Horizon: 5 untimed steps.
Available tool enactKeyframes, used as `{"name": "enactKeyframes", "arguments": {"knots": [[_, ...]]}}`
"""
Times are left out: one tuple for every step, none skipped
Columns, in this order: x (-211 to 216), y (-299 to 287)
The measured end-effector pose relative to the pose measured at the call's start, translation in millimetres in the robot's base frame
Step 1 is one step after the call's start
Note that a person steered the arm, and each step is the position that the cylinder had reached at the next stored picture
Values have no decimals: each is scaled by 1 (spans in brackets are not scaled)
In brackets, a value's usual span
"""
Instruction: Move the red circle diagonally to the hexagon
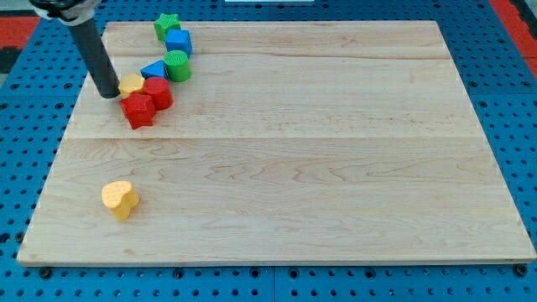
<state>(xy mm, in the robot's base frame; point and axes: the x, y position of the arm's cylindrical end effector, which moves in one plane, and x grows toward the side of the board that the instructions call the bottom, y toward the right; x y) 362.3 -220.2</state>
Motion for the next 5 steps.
{"name": "enactKeyframes", "arguments": {"knots": [[0,63],[0,136],[0,228],[-16,303],[-50,316]]}}
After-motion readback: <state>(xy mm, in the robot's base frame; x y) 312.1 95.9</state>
